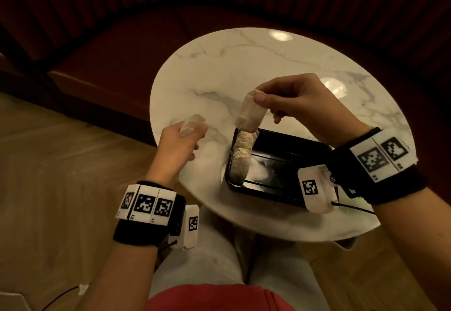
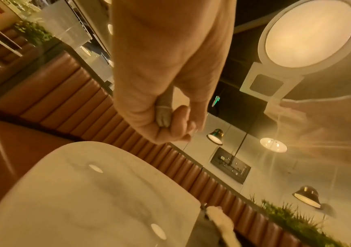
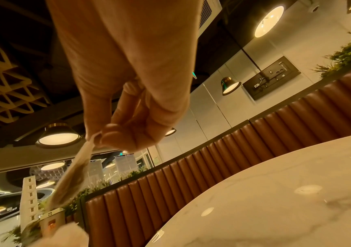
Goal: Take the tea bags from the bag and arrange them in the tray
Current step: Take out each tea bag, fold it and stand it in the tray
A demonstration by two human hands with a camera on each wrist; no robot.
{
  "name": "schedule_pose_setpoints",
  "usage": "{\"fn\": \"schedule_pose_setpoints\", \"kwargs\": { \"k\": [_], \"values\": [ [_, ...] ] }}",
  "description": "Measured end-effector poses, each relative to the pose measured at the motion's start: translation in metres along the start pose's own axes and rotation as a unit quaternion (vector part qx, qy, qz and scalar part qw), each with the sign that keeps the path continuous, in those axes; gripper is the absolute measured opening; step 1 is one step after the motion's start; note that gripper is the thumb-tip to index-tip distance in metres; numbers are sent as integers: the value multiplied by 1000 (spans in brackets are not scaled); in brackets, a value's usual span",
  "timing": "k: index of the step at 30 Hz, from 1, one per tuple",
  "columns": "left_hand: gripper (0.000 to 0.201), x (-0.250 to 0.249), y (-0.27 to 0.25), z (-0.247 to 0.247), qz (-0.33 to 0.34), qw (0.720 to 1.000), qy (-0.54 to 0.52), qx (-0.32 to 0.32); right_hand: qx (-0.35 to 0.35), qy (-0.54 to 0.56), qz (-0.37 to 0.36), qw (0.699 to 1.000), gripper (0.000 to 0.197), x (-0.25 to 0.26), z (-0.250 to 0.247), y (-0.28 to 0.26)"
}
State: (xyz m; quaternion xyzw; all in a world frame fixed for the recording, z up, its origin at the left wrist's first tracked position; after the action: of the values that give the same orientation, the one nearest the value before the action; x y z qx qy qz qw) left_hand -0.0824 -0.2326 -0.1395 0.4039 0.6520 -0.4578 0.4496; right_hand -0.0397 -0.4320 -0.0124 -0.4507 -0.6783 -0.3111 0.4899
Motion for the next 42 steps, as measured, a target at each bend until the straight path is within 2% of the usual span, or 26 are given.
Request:
{"fn": "schedule_pose_setpoints", "kwargs": {
  "k": [2, 5, 8, 11, 15, 17, 19, 21, 25, 29, 34, 37, 42],
  "values": [
    [21, -18, -4, 8, 16, 998, -53, 26, 25, 9, 6, 1000, 19, -1, 9, 0],
    [30, -48, -18, 28, 49, 986, -110, 115, 54, 10, 5, 998, 22, 2, 19, -1],
    [16, -61, -29, 40, 77, 980, -72, 169, 55, 27, 8, 998, 27, 3, 21, -1],
    [10, -57, -28, 39, 62, 983, -83, 151, 27, 77, 19, 996, 34, -4, 18, -3],
    [23, -53, -26, 35, 33, 985, -131, 105, -4, 158, 77, 984, 16, -34, 22, -8],
    [19, -53, -25, 33, 26, 985, -142, 90, 26, 145, 109, 983, 14, -51, 33, -12],
    [13, -52, -25, 32, 20, 986, -143, 81, 77, 89, 107, 987, 20, -59, 48, -18],
    [10, -53, -25, 33, 20, 987, -135, 83, 102, 63, 97, 988, 26, -59, 60, -24],
    [17, -54, -29, 37, 14, 987, -129, 95, 77, 92, 77, 990, 23, -56, 65, -24],
    [6, -57, -33, 40, -4, 979, -173, 113, 74, 88, 74, 991, 17, -59, 67, -24],
    [4, -55, -36, 47, -37, 966, -226, 121, 84, 105, 54, 989, 16, -60, 69, -28],
    [11, -53, -37, 48, -53, 962, -240, 119, 92, 120, 59, 987, 19, -63, 68, -31],
    [10, -54, -38, 47, -64, 961, -233, 139, 105, 116, 85, 984, 17, -72, 52, -30]
  ]
}}
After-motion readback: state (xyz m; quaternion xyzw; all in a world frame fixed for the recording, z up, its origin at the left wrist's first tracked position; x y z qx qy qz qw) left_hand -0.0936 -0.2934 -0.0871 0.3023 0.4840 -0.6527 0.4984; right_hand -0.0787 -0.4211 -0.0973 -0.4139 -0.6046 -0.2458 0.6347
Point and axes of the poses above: each hand's wrist, its own y-axis towards the middle knuckle, its own z-axis out of the palm, x = y × z, the point moved 10 cm from there along y, towards the middle knuckle, and after that the axes turned 5 degrees about y, right-handed, at the moved point
